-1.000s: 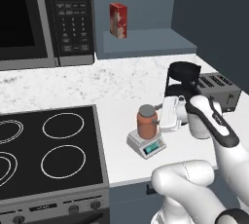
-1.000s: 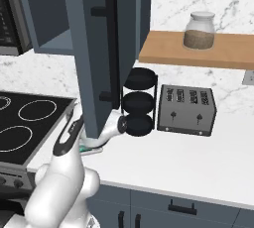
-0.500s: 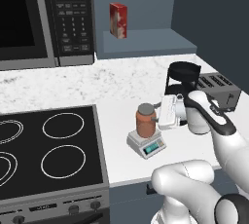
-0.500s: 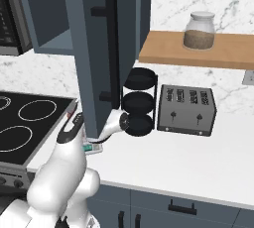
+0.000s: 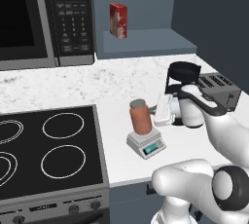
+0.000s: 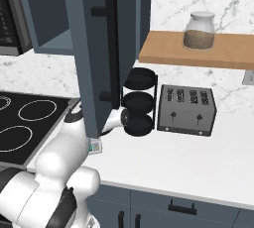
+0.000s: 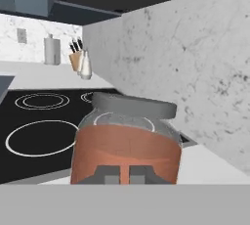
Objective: Pick the honey bottle and place it on the digital scale for weighing, and close the cabinet.
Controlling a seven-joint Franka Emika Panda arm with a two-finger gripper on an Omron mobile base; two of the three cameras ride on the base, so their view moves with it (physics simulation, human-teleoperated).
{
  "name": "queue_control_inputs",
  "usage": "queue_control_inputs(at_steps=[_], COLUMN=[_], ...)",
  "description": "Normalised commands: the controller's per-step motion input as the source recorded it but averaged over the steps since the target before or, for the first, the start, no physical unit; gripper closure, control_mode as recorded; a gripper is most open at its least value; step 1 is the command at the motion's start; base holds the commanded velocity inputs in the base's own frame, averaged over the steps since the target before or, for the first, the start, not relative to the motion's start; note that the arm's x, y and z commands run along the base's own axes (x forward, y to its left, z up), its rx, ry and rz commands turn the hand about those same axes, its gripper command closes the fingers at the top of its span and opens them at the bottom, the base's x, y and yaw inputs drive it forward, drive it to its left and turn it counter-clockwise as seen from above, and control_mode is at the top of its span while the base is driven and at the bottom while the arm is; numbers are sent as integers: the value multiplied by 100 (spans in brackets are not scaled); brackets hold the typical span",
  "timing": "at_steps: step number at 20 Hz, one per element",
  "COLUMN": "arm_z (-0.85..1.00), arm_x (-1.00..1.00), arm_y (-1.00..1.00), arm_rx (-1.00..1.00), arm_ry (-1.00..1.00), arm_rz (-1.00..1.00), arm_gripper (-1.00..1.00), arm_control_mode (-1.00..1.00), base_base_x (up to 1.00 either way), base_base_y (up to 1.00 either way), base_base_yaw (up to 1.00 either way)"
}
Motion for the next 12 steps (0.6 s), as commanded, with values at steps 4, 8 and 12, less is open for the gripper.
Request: queue_control_inputs(at_steps=[4,8,12], arm_z=[-31,-16,-2], arm_x=[1,-10,-18], arm_y=[-3,-28,-33], arm_rx=[2,9,11], arm_ry=[6,0,-2], arm_rz=[0,1,0], arm_gripper=[100,100,100], arm_control_mode=[-100,-100,-100], base_base_x=[0,0,0], base_base_y=[0,0,0], base_base_yaw=[0,0,0])
